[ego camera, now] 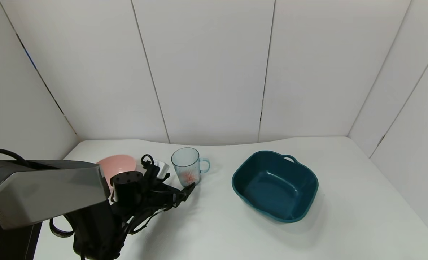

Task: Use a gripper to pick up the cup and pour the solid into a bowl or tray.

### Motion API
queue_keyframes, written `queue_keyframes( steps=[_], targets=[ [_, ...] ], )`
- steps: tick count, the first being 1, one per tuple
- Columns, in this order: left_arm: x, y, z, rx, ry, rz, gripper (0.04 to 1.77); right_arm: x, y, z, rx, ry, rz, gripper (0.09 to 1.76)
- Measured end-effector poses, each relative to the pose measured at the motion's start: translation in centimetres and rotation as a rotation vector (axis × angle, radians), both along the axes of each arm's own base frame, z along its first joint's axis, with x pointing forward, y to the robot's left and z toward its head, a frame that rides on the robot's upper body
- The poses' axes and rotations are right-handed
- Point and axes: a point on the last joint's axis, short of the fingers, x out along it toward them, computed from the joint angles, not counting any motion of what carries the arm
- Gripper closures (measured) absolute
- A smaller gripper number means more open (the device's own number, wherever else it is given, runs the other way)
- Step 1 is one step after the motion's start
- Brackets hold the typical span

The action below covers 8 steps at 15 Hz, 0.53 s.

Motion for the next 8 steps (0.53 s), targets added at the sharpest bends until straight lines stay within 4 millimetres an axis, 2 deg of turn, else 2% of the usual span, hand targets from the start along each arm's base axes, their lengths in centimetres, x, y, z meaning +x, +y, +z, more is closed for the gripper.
queue_keyframes(
  steps=[8],
  targets=[
    [1.7,-0.7,0.4,-0.002,0.005,-0.009,0.09,0.0,0.0,0.0,0.000,-0.001,0.000,0.14]
  ],
)
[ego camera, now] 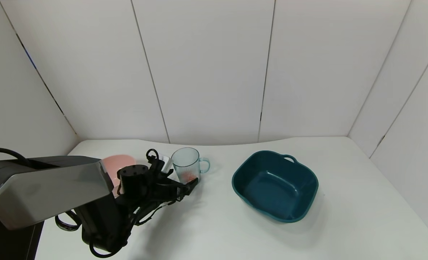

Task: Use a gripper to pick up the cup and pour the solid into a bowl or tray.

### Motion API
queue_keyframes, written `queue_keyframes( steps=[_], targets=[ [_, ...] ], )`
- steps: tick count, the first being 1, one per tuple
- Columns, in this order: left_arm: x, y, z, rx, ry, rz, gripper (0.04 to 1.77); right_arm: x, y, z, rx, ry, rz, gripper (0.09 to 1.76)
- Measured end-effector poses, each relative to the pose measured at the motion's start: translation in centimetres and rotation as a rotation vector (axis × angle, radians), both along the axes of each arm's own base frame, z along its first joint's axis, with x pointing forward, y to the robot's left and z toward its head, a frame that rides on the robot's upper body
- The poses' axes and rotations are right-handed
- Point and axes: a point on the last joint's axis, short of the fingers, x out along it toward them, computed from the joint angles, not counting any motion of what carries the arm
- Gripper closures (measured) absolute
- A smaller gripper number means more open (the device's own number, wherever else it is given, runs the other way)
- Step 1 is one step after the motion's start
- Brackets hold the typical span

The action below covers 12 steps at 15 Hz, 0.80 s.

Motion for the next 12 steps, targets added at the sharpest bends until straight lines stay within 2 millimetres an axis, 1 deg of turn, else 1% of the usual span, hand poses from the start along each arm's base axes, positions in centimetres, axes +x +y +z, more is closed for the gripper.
queue_keyframes(
  steps=[7,12],
  targets=[
    [1.5,-0.6,0.7,-0.007,-0.020,-0.011,0.09,0.0,0.0,0.0,0.000,0.000,0.000,0.14],
    [1.8,-1.0,0.1,-0.007,-0.017,-0.022,0.09,0.0,0.0,0.0,0.000,0.001,0.000,0.14]
  ],
)
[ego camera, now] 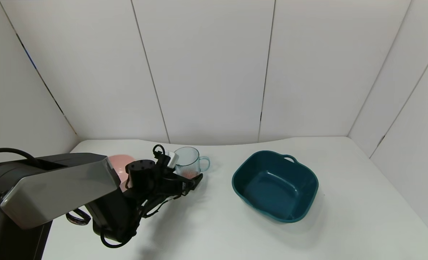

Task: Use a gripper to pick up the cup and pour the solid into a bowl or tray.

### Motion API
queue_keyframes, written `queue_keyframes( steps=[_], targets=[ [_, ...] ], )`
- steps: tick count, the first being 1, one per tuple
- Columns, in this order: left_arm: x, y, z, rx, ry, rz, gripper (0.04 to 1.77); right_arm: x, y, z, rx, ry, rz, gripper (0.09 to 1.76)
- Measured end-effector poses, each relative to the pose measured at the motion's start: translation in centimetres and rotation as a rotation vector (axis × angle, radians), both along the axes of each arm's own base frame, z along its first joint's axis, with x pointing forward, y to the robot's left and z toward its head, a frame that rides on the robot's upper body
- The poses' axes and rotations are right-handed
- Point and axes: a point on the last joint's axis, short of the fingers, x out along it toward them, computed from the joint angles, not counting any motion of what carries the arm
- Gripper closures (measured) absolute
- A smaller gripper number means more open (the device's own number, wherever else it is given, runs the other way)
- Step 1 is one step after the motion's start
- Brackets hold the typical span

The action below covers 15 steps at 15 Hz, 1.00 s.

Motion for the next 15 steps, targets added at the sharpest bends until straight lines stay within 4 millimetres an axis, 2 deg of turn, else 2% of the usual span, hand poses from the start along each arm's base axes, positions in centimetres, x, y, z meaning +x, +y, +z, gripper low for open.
queue_keyframes(
  steps=[12,14,15],
  targets=[
    [0.33,-0.60,-0.11,-0.001,-0.004,-0.010,0.09,0.00,0.00,-0.03,-0.003,0.003,0.000,0.14],
    [0.36,-0.60,-0.10,-0.001,-0.005,-0.009,0.45,0.00,0.00,-0.03,-0.003,0.003,0.000,0.14],
    [0.37,-0.61,-0.10,-0.001,-0.005,-0.009,0.50,0.00,0.00,-0.03,-0.003,0.003,0.000,0.14]
  ],
)
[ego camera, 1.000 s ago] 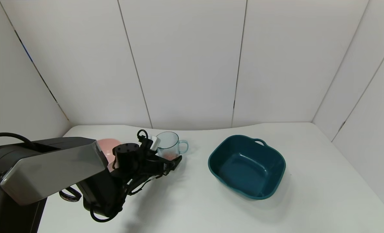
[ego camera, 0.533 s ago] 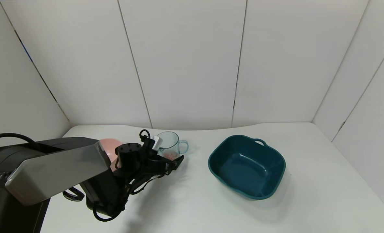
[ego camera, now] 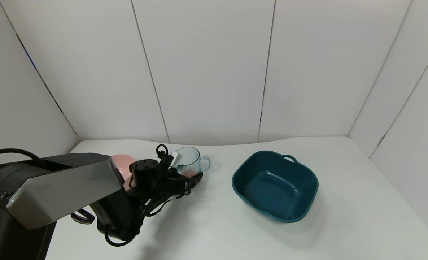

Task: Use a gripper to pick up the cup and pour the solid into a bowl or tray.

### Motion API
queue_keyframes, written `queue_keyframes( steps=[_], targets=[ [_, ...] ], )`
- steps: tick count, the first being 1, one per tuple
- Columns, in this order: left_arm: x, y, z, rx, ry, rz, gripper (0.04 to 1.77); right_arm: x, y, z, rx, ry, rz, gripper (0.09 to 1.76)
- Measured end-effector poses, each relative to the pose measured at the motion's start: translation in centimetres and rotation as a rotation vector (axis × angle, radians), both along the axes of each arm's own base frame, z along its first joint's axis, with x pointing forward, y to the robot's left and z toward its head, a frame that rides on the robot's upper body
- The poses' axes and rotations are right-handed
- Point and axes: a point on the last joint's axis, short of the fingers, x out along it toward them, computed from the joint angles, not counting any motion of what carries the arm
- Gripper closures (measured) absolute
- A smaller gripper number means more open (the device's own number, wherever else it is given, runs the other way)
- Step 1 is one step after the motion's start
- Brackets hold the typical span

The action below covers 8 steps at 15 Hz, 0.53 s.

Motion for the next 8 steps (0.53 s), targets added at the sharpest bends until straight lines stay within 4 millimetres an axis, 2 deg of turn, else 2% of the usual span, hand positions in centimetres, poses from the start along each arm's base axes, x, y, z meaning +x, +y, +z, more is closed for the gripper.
queue_keyframes(
  steps=[8],
  targets=[
    [-0.05,0.02,0.03,0.000,0.001,0.002,0.54,0.00,0.00,0.00,0.000,0.000,0.001,0.14]
  ],
)
